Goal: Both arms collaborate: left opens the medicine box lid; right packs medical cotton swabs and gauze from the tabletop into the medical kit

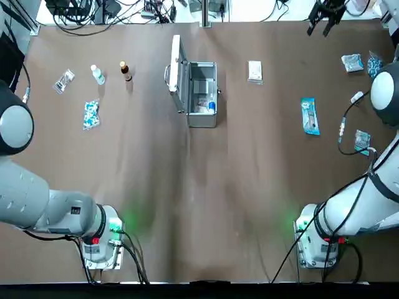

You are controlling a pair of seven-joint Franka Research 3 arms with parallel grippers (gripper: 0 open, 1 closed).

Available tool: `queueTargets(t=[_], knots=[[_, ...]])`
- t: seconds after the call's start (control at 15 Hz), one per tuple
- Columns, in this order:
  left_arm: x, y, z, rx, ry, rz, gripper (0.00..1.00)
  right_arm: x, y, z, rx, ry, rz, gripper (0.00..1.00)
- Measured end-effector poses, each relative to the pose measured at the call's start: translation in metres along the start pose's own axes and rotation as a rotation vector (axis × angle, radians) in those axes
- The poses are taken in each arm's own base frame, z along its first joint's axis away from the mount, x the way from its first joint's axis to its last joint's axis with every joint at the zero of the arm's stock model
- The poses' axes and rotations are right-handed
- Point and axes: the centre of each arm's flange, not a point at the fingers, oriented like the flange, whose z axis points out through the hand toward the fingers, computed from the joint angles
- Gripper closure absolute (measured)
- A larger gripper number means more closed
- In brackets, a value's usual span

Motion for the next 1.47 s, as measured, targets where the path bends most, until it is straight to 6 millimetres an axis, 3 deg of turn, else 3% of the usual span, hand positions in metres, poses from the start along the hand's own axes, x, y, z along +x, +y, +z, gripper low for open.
queueTargets(t=[0.27,0.67,0.73,1.07,1.47], knots=[[0.004,0.008,-0.007,-0.007,0.026,0.012,0.00,0.005,0.048,0.092,-0.038,-0.051,0.070,0.04],[0.007,0.007,-0.005,-0.007,0.023,0.011,0.00,0.001,0.103,0.186,-0.064,-0.076,0.147,0.11],[0.007,0.008,-0.004,-0.007,0.021,0.011,0.00,-0.003,0.114,0.212,-0.063,-0.100,0.164,0.15],[0.009,0.002,-0.002,-0.006,0.019,0.001,0.00,-0.017,0.127,0.259,-0.060,-0.148,0.189,0.23],[0.010,-0.001,-0.001,-0.006,0.017,-0.005,0.00,-0.026,0.132,0.290,-0.074,-0.203,0.185,0.33]])
